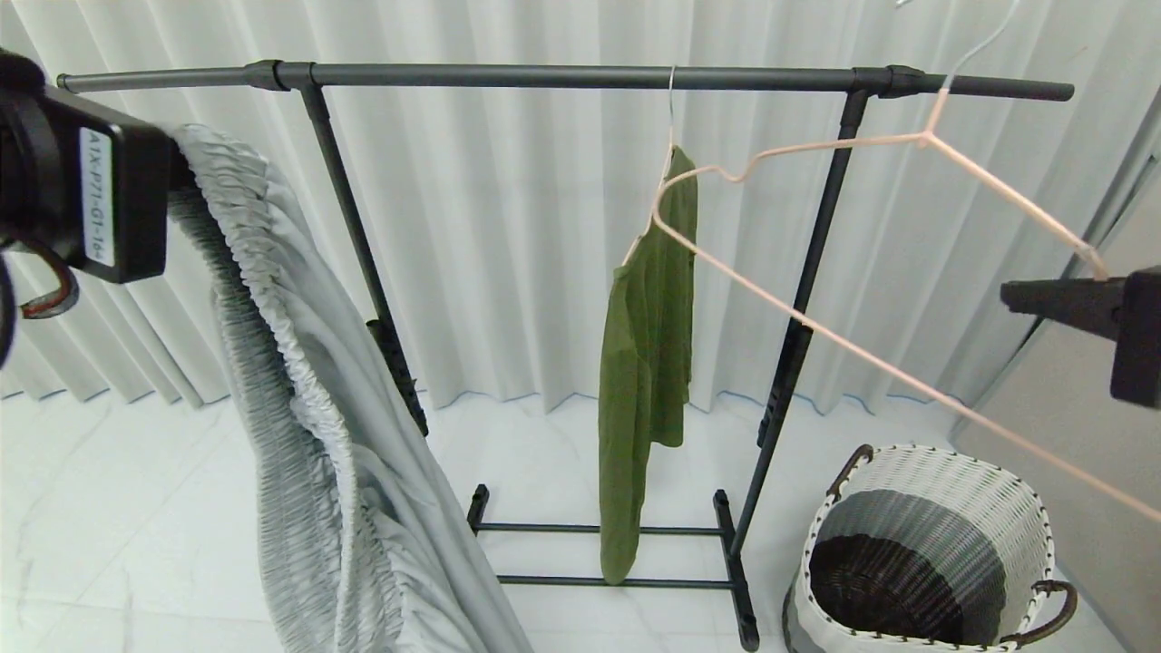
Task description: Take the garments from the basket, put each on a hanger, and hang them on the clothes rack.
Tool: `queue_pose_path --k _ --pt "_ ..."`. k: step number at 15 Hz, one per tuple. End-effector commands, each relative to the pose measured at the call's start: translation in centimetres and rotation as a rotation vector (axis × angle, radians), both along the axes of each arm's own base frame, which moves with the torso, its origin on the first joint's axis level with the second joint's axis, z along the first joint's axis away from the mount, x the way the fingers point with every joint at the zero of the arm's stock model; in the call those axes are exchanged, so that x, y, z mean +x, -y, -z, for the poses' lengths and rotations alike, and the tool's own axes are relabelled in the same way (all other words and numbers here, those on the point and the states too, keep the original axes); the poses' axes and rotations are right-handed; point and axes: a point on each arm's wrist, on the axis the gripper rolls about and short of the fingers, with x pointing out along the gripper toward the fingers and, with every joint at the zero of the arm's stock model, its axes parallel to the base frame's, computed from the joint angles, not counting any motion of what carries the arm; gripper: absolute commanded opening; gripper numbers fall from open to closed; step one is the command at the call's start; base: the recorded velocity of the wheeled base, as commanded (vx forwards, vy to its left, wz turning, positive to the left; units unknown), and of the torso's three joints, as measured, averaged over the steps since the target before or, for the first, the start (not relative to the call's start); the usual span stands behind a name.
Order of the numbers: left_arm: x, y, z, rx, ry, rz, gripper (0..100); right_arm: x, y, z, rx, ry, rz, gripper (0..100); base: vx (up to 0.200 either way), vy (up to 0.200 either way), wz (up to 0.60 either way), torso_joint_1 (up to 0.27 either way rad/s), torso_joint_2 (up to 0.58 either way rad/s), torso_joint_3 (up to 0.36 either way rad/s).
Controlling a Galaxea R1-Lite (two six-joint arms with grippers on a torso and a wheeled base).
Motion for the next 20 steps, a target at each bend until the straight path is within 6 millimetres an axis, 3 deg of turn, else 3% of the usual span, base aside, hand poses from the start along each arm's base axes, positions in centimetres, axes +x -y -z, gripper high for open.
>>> queue_pose_path --k 1,5,11,20 --pt "2.4 0.2 0.5 0.006 -0.031 -0.087 0 -2.0 -2.8 2.0 -0.011 -0.05 -0.173 0 0.0 0.0 0.0 0.0 0.0 0.0" --pt "4.6 1.5 1.2 -0.125 -0.071 -0.141 0 -3.8 -5.5 2.8 0.034 -0.092 -0.325 0 0.0 0.0 0.0 0.0 0.0 0.0" --pt "8.7 1.2 0.1 -0.167 -0.025 -0.316 0 -3.9 -7.1 2.7 0.082 -0.101 -0.437 0 0.0 0.0 0.0 0.0 0.0 0.0" --pt "9.3 1.2 0.2 -0.144 -0.027 -0.337 0 -3.7 -7.7 2.5 0.109 -0.084 -0.443 0 0.0 0.0 0.0 0.0 0.0 0.0"
